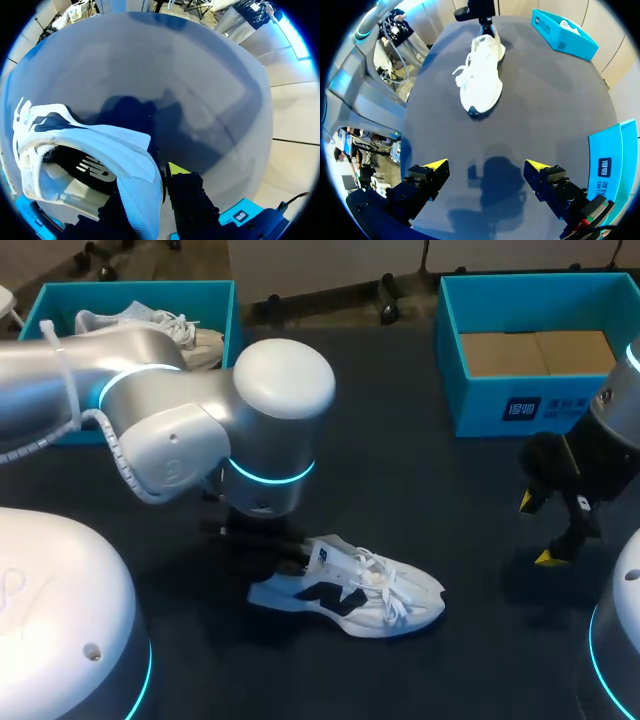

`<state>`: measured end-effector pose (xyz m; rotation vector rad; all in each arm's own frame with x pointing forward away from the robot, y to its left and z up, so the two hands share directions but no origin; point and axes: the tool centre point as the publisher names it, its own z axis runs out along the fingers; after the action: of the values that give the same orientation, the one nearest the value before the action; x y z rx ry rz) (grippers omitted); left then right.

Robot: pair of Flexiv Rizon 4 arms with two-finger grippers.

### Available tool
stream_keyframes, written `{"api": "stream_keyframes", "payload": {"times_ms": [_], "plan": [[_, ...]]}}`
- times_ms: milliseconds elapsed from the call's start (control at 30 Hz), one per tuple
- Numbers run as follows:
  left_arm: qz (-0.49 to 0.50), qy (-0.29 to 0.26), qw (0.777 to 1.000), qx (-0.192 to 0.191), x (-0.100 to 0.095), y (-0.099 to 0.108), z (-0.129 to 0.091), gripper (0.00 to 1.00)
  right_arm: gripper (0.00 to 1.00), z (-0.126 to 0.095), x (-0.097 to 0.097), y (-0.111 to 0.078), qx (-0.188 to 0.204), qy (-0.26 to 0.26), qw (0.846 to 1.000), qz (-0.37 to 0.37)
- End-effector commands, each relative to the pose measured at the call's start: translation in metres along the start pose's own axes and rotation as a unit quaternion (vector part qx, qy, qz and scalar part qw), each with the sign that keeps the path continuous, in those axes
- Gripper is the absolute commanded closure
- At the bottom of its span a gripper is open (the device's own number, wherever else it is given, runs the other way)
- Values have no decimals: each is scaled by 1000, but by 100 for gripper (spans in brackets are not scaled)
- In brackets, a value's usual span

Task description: Take the shoe out of the shoebox, open the shoe tongue, remove and reinsert the insole, then place the shoe into the shoebox

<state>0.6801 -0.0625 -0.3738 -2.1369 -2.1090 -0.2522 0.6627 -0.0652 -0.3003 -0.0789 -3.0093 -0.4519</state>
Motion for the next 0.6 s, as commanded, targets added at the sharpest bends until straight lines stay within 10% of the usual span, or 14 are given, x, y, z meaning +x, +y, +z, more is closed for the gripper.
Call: {"api": "stream_keyframes", "payload": {"times_ms": [33,600], "plan": [[4,2,1000,-1,-10,2,3,100,0,1,1,-1,0,-1,1000,0],[26,-10,1000,-3,-16,6,12,100,0,1,1,-1,0,-1,1000,0]]}}
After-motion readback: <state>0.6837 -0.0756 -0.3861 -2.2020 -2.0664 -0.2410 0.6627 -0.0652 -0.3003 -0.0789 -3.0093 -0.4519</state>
